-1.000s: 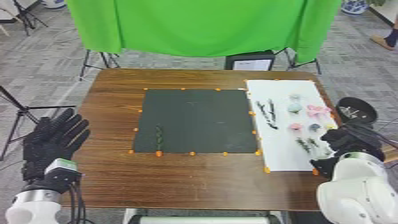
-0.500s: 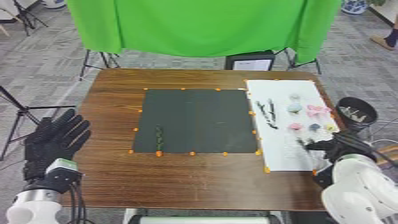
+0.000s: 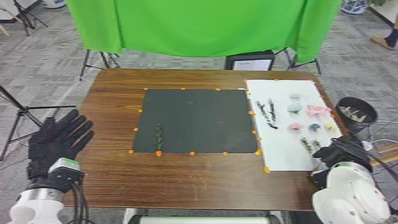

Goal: Arrange flowers

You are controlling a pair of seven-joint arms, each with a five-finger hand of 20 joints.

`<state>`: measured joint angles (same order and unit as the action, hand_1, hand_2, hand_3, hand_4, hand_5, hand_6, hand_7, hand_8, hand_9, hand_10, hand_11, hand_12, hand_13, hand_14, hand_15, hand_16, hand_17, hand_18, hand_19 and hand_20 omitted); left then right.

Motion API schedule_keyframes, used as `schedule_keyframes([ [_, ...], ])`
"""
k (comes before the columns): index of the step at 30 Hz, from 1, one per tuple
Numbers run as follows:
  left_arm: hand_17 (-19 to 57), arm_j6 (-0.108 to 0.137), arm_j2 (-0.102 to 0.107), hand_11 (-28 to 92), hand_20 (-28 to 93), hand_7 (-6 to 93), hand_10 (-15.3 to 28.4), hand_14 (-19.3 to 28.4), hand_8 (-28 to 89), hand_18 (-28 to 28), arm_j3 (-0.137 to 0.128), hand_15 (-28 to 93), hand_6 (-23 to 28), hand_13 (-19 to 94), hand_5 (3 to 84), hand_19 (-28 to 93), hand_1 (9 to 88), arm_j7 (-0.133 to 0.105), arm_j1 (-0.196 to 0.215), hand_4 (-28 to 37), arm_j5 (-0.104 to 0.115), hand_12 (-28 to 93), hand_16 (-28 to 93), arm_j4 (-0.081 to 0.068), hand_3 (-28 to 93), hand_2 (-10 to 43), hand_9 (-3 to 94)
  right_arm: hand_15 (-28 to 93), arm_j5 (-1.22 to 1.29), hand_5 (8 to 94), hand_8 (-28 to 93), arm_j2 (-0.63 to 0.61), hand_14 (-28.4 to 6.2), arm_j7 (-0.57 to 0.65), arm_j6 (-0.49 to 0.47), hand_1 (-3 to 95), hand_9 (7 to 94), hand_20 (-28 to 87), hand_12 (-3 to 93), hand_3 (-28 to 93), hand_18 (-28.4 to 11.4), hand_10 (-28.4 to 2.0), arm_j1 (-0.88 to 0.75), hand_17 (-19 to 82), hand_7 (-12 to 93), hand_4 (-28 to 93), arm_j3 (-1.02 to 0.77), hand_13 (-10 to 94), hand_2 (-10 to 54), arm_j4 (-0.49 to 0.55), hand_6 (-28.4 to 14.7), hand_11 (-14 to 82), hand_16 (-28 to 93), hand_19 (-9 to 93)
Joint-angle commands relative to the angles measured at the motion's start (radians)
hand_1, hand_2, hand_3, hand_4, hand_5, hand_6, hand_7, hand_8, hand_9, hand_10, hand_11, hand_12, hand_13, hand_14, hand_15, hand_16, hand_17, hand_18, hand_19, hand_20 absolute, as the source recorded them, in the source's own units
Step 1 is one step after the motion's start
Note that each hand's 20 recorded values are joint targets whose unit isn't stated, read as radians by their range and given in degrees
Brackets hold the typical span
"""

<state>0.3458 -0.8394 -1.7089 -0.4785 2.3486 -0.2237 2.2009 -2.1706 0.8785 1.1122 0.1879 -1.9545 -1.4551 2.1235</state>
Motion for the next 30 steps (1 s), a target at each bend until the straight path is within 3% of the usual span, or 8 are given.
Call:
schedule_keyframes([
  [1,-5.6,-0.018,-0.004,20,9,12.2,17.1,17.1,-7,16.5,0.007,36,11.1,27,47.6,39,24.1,-0.001,0.003,-28.3,0.012,12,-7,-0.001,73,14.3,39.1,52,-0.036,84.4,20,-0.041,-8.1,-0.034,0.105,55.4,90.4,38,43.9,72,-21.9,-10.6,-0.001,56,26,-24,-0.006,87,-9.5,0.082,-4.1,19.7,32,93],
  [8,-5.6,-0.004,-0.001,20,9,12.2,17.1,17.1,-7,16.5,0.0,36,11.1,27,47.7,39,24.2,-0.002,0.018,-28.3,0.009,12,-7,0.01,73,14.4,39.0,52,-0.007,85.3,20,-0.056,-8.3,-0.072,0.107,55.3,91.2,38,44.3,72,-21.8,-11.0,0.109,57,26,-22,0.045,88,-9.5,0.147,-4.2,19.4,33,93],
  [15,-5.7,0.005,0.008,20,9,12.2,17.1,17.2,-7,16.5,-0.003,36,11.0,27,47.6,39,24.2,-0.002,0.017,-28.3,0.011,12,-7,0.013,73,14.4,38.9,52,0.016,85.2,21,-0.03,-8.4,-0.134,0.089,55.1,91.3,38,44.3,73,-21.8,-11.4,0.344,57,26,-22,0.245,88,-9.5,0.136,-4.2,19.9,33,93],
  [20,-5.7,0.003,0.013,20,9,12.1,17.1,17.2,-7,16.5,-0.003,36,11.1,27,47.6,39,24.2,0.013,0.002,-28.3,0.008,12,-7,0.006,73,14.4,38.9,52,0.016,85.1,21,0.07,-8.3,-0.17,0.126,54.7,91.2,38,44.2,73,-21.9,-11.3,0.504,57,26,-21,0.437,88,-9.5,0.033,-4.1,20.1,33,93],
  [26,-5.7,0.001,0.012,20,9,12.2,17.2,17.1,-7,16.5,0.019,36,11.1,27,47.6,39,24.1,0.042,-0.032,-28.3,-0.002,12,-7,-0.005,73,14.4,39.1,52,0.031,84.3,22,0.212,-8.4,-0.171,0.13,54.0,90.9,38,44.4,73,-21.8,-10.8,0.598,57,27,-21,0.596,88,-9.5,-0.089,-3.6,20.7,33,93],
  [30,-5.7,-0.014,0.007,20,9,12.1,17.0,17.1,-7,16.5,0.055,36,11.1,27,47.6,39,24.2,0.07,-0.069,-28.3,-0.006,12,-7,-0.017,73,14.4,39.1,53,0.038,83.8,23,0.281,-8.4,-0.164,0.162,52.7,90.5,38,44.2,74,-21.8,-10.6,0.607,57,28,-20,0.661,88,-9.5,-0.172,-3.0,22.1,33,93],
])
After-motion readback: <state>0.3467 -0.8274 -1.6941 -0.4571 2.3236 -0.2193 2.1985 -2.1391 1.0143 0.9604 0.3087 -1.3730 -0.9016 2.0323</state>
